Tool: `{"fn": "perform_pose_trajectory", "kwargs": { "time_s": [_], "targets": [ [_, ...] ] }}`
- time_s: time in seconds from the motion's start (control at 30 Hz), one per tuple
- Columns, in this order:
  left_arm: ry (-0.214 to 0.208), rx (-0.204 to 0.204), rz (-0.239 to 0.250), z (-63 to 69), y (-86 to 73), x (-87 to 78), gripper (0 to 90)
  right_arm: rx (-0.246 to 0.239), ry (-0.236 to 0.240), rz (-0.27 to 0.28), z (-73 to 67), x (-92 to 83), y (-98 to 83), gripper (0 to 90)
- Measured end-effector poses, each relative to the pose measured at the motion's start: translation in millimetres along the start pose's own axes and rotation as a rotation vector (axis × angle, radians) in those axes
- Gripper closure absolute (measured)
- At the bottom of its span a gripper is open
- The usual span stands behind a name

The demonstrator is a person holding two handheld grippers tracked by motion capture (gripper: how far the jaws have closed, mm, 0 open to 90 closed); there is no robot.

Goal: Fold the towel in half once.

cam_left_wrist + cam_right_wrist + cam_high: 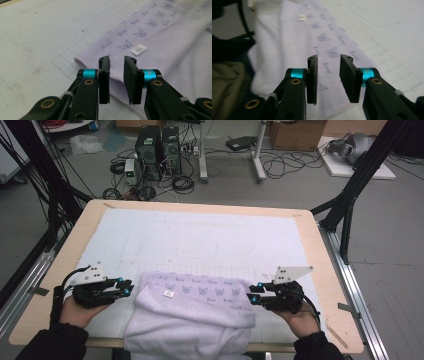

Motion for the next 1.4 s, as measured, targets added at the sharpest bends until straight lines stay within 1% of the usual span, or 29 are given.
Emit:
{"fn": "perform_pose_trajectory", "kwargs": {
  "time_s": [0.03,0.1,0.17,0.2,0.27,0.3,0.33,0.4,0.5,0.57,0.6,0.67,0.7,0.77,0.8,0.83,0.87,0.9,0.93,0.97,1.03,1.07,1.1,1.17,1.27,1.3,1.33,1.37,1.4],
  "targets": [
    [0.003,-0.001,-0.006,-2.3,2.3,6.5,73.6,-0.001,-0.015,-0.010,4.9,2.9,0.6,65.2],
    [0.006,-0.006,-0.023,-8.4,6.4,21.3,72.0,0.025,-0.032,-0.023,20.2,11.5,0.7,62.8],
    [0.008,-0.016,-0.041,-13.5,9.1,34.6,70.6,0.037,-0.041,-0.027,30.6,18.2,0.0,61.0],
    [0.010,-0.020,-0.052,-15.2,9.9,39.6,68.8,0.045,-0.054,-0.036,37.1,22.5,-0.4,59.5],
    [0.011,-0.032,-0.074,-19.4,11.3,52.8,64.4,0.045,-0.074,-0.059,44.2,28.2,-1.7,57.8],
    [0.024,-0.032,-0.091,-21.5,11.3,59.8,61.3,0.047,-0.079,-0.069,48.5,31.0,-2.7,56.7],
    [0.027,-0.036,-0.100,-23.3,10.6,64.6,59.0,0.049,-0.082,-0.076,53.2,34.3,-4.0,55.5],
    [0.034,-0.039,-0.113,-27.1,8.2,71.1,58.6,0.056,-0.089,-0.090,59.3,38.8,-6.7,54.8],
    [0.036,-0.066,-0.140,-32.0,4.0,79.1,56.8,0.072,-0.093,-0.117,66.7,46.6,-12.1,52.6],
    [0.027,-0.065,-0.168,-33.1,1.7,83.4,56.7,0.080,-0.097,-0.125,71.6,50.8,-16.8,51.7],
    [0.027,-0.063,-0.176,-33.3,1.1,84.4,57.0,0.096,-0.088,-0.127,73.5,52.4,-19.0,51.7],
    [0.039,-0.066,-0.176,-33.0,1.0,84.6,59.0,0.112,-0.080,-0.147,76.2,55.3,-21.7,51.4],
    [0.044,-0.064,-0.181,-33.5,1.0,84.2,61.0,0.107,-0.077,-0.144,77.3,56.2,-22.3,51.9],
    [0.060,-0.061,-0.186,-33.6,0.8,83.9,67.8,0.107,-0.075,-0.142,77.4,56.6,-22.1,56.0],
    [0.069,-0.064,-0.184,-33.7,0.8,84.0,70.1,0.100,-0.073,-0.144,77.0,57.0,-22.0,59.1],
    [0.072,-0.061,-0.185,-33.8,0.8,83.8,73.8,0.106,-0.062,-0.146,76.1,57.3,-21.7,63.3],
    [0.070,-0.062,-0.185,-34.0,0.9,83.6,77.1,0.095,-0.055,-0.145,75.9,58.2,-21.7,69.2],
    [0.063,-0.059,-0.188,-34.4,0.9,83.1,79.7,0.096,-0.039,-0.146,74.7,59.0,-21.5,72.2],
    [0.049,-0.063,-0.189,-34.0,0.9,83.0,82.5,0.083,-0.039,-0.149,74.6,59.5,-21.2,75.3],
    [0.052,-0.055,-0.192,-33.5,1.1,82.7,84.2,0.083,-0.021,-0.153,73.8,59.7,-20.8,78.9],
    [0.051,-0.049,-0.183,-33.1,1.2,82.6,83.4,0.080,-0.018,-0.158,73.1,59.8,-20.5,80.1],
    [0.051,-0.052,-0.178,-34.0,1.3,82.5,79.7,0.080,-0.014,-0.158,73.3,59.8,-20.5,80.2],
    [0.055,-0.066,-0.170,-35.2,1.5,82.7,75.4,0.083,-0.015,-0.157,73.5,59.7,-20.6,80.2],
    [0.064,-0.088,-0.172,-38.3,1.5,83.6,60.0,0.085,-0.011,-0.160,73.6,59.7,-20.4,80.1],
    [0.043,-0.098,-0.199,-40.9,0.4,87.1,57.3,0.079,-0.013,-0.157,73.9,60.1,-20.2,80.0],
    [0.044,-0.101,-0.190,-40.3,0.3,88.5,56.7,0.081,-0.012,-0.159,73.8,59.9,-20.3,79.9],
    [0.046,-0.091,-0.196,-40.0,0.6,88.5,58.1,0.082,-0.013,-0.160,73.9,59.8,-20.3,79.7],
    [0.043,-0.092,-0.192,-39.0,0.6,88.8,60.4,0.085,-0.015,-0.156,74.1,60.1,-20.5,79.5],
    [0.033,-0.085,-0.192,-38.7,0.7,88.8,65.0,0.084,-0.016,-0.156,74.3,60.4,-20.5,79.5]
  ]
}}
Point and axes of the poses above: each handheld gripper's, and its own axes: x roughly forward along the jaws, y roughly out of its top, z roughly to its right, the point moved 1 cm from there along x, roughly forward along the jaws, and after that the axes turned 6 degrees about y, right-handed, at the moved point
